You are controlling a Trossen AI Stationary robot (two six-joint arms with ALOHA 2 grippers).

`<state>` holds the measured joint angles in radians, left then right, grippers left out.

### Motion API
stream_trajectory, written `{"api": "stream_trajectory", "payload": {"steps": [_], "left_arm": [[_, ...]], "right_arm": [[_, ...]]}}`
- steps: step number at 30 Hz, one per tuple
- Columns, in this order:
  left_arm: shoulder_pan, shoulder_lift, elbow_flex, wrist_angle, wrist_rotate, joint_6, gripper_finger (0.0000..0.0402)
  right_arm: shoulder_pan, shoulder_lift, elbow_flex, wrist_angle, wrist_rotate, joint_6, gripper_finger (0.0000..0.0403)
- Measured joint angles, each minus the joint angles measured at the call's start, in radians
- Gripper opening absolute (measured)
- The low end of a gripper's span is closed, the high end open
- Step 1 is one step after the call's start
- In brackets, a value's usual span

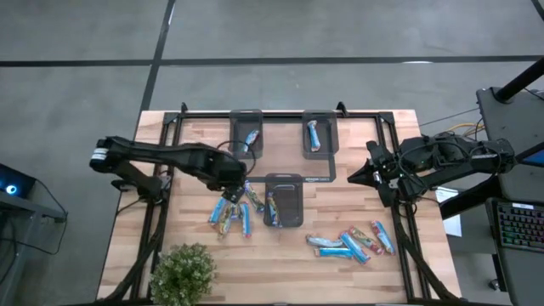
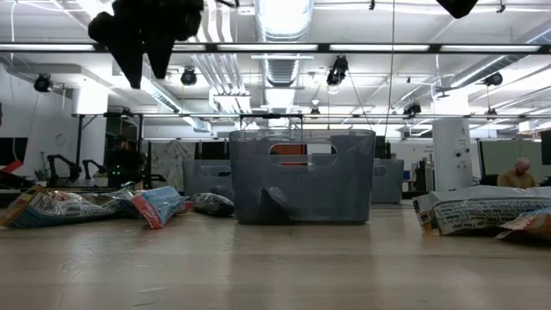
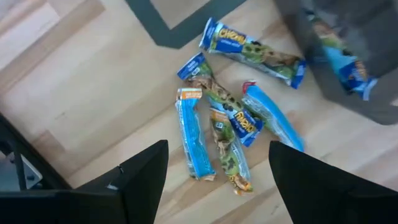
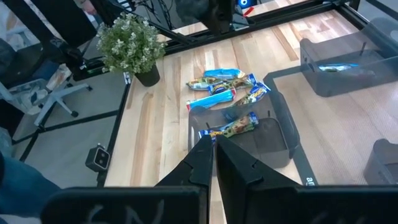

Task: Pick and place Granola Bars by type
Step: Put the yellow granola bar into the right black bin

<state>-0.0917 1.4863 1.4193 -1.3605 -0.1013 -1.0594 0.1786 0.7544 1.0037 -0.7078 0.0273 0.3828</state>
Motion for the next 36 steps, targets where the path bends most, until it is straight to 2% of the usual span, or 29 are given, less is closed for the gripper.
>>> {"api": "stream_trajectory", "payload": {"steps": [10, 13, 20, 27, 36], "left_arm": [[-0.004, 0.129, -0.035, -0.002, 0.013, -0.029, 0.0261], [-0.009, 0.127, -0.081, 0.019, 0.015, -0.061, 0.0261], [-0.015, 0.078, -0.201, 0.178, 0.036, -0.095, 0.0261], [-0.015, 0.074, -0.307, 0.207, 0.076, -0.122, 0.0261], [-0.015, 0.073, -0.424, 0.398, 0.093, -0.147, 0.0261]], "right_arm": [[0.0, 0.0, -0.001, 0.0, 0.0, -0.001, 0.0012], [0.0, 0.0, -0.001, 0.001, 0.0, 0.001, 0.0012], [0.0, 0.0, -0.002, 0.001, 0.0, 0.001, 0.0012], [0.0, 0.0, -0.003, 0.0, 0.0, 0.002, 0.0012], [0.0, 0.0, -0.004, 0.001, 0.0, 0.002, 0.0012]]}}
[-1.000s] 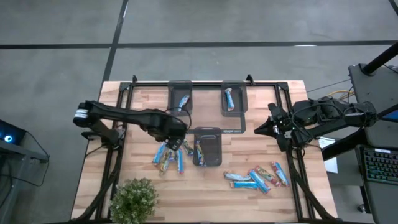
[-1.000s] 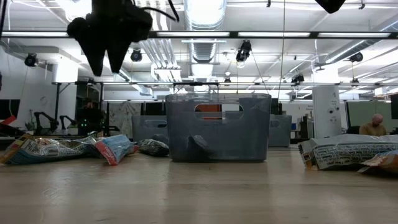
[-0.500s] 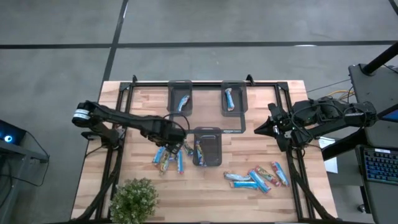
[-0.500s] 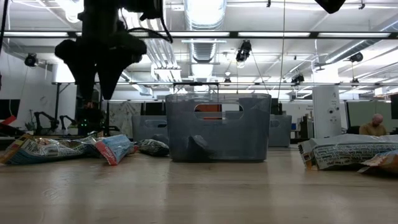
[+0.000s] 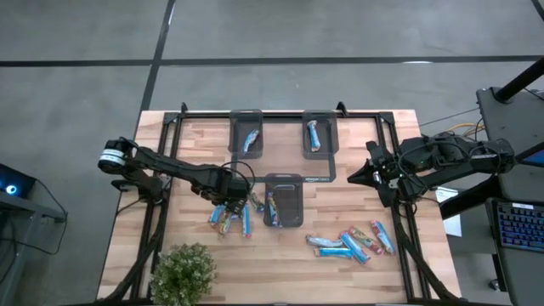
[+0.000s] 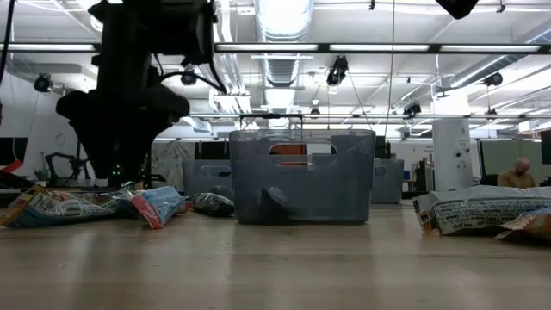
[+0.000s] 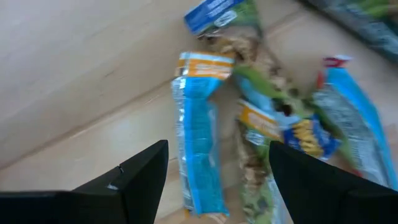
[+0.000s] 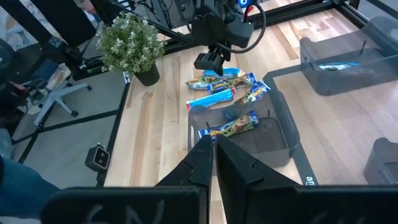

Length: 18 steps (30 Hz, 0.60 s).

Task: Pick and place Granola Bars by type
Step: Put the yellow granola bar into the right black bin

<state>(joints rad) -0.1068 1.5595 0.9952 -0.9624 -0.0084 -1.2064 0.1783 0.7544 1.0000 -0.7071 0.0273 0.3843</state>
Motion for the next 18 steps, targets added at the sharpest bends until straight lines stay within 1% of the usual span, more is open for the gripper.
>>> {"api": "stream_trajectory", "payload": {"steps": [8, 15, 18], "left_arm": [[0.002, -0.004, -0.08, 0.028, 0.0, -0.017, 0.0261], [0.005, -0.005, -0.138, 0.16, 0.0, -0.062, 0.0261], [0.007, -0.005, -0.153, 0.165, 0.0, -0.078, 0.0261]], "right_arm": [[0.0, 0.0, 0.0, 0.0, 0.0, 0.0, 0.0012], [0.0, 0.0, 0.0, 0.0, 0.0, 0.001, 0.0012], [0.0, 0.0, 0.0, 0.0, 0.0, 0.011, 0.0012]]}}
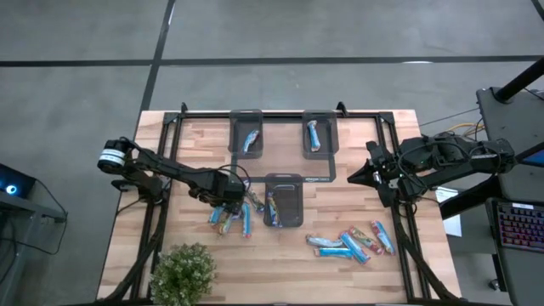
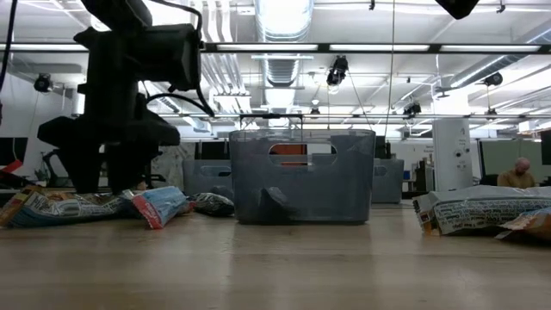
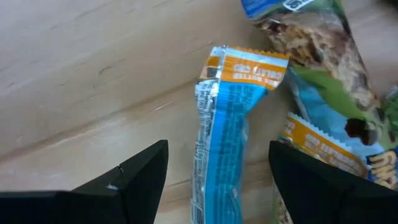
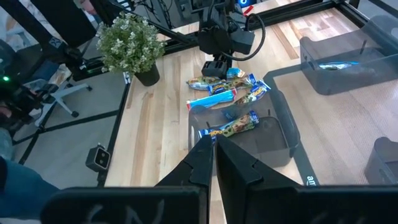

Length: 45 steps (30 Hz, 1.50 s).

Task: Pick and place Granola Bars by type
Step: Put the yellow granola bar into the right black bin

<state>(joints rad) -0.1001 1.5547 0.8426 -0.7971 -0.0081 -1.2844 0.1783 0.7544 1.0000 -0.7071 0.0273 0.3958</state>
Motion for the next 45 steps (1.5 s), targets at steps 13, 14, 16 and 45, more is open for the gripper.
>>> {"api": "stream_trajectory", "payload": {"steps": [13, 14, 16, 45], "left_arm": [[0.003, -0.002, -0.026, 0.029, -0.029, -0.029, 0.0261], [0.003, -0.002, -0.031, 0.033, -0.029, -0.034, 0.0261], [0.003, -0.002, -0.038, 0.044, -0.029, -0.036, 0.0261], [0.009, -0.003, -0.062, 0.081, -0.038, -0.034, 0.0261]], "right_arm": [[0.0, 0.0, 0.0, 0.0, 0.0, 0.005, 0.0012], [0.0, 0.0, 0.0, 0.0, 0.0, 0.005, 0.0012], [0.0, 0.0, 0.0, 0.0, 0.0, 0.005, 0.0012], [0.0, 0.0, 0.0, 0.0, 0.0, 0.005, 0.0012]]}}
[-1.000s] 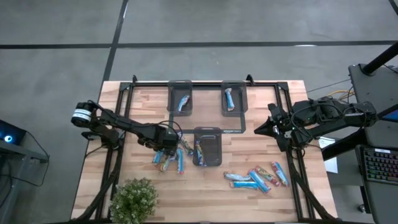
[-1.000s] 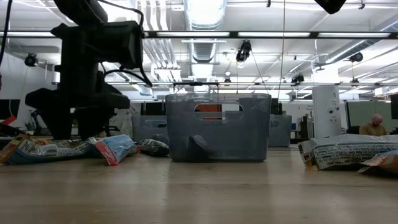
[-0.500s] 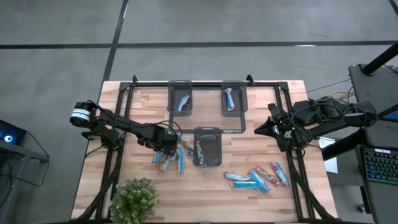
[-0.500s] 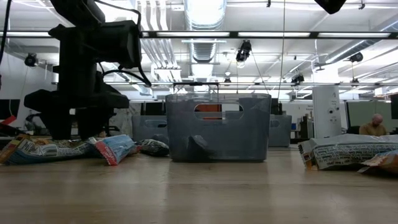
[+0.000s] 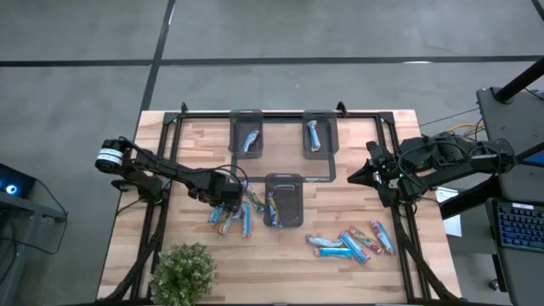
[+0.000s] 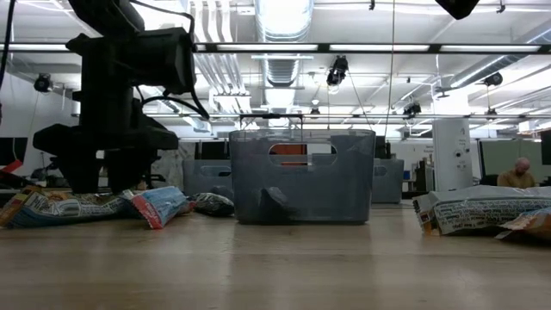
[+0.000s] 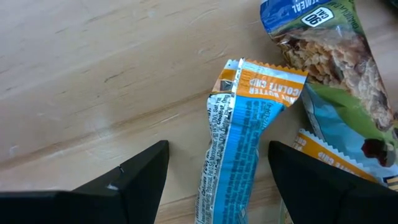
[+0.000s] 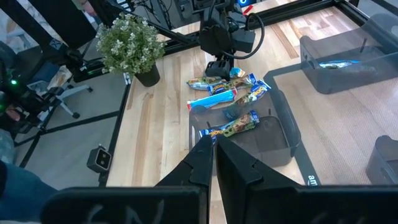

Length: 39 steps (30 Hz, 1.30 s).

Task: Pick and place Granola Bars by type
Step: Put the yellow granola bar into the right black bin

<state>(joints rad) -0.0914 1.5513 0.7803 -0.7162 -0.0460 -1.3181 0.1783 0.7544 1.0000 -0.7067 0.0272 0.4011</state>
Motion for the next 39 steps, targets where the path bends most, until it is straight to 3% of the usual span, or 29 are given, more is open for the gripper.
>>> {"api": "stream_trajectory", "payload": {"steps": [25, 39], "left_arm": [[0.001, 0.001, -0.035, 0.033, 0.018, -0.002, 0.0254], [0.002, 0.0, -0.029, 0.011, 0.037, 0.0, 0.017]], "right_arm": [[0.0, 0.0, 0.0, 0.0, -0.001, 0.0, 0.0012], [0.0, 0.0, 0.0, 0.001, -0.001, 0.0, 0.0012]]}}
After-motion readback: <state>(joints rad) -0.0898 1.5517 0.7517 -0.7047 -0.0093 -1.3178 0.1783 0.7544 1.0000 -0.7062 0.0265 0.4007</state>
